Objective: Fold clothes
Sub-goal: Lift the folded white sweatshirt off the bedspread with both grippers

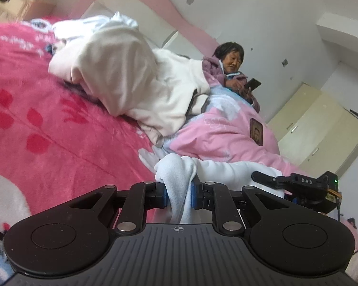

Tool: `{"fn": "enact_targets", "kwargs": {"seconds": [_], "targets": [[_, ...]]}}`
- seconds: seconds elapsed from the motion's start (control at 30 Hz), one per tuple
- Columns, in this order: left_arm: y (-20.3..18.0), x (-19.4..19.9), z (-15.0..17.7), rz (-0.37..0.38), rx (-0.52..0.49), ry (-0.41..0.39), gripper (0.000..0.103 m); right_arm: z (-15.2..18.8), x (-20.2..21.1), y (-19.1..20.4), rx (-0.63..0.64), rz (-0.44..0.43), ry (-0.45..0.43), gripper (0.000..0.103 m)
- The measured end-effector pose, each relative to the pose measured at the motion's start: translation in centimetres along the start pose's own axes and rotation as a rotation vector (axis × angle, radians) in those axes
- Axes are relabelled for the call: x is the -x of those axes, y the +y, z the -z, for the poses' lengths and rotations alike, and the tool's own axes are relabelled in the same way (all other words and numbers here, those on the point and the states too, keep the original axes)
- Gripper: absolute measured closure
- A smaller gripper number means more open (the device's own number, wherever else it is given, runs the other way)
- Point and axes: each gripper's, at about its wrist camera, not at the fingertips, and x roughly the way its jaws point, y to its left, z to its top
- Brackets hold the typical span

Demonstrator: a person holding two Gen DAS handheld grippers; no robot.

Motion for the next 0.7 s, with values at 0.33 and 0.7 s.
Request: {"fn": "enact_targets", "kwargs": {"seconds": [0.33, 0.7], "targets": [[-2.1, 3.3, -3.2, 0.007, -0.016, -0.1, 0.088, -0.8, 0.8, 4.7, 0.031, -0.036, -0.074, 0.079], [-2.3, 13.4, -14.7, -0.161, -0.143, -0.425, 0.089, -7.7, -9.9, 20.5, 0.207, -0.256, -0.095, 0.08]]}}
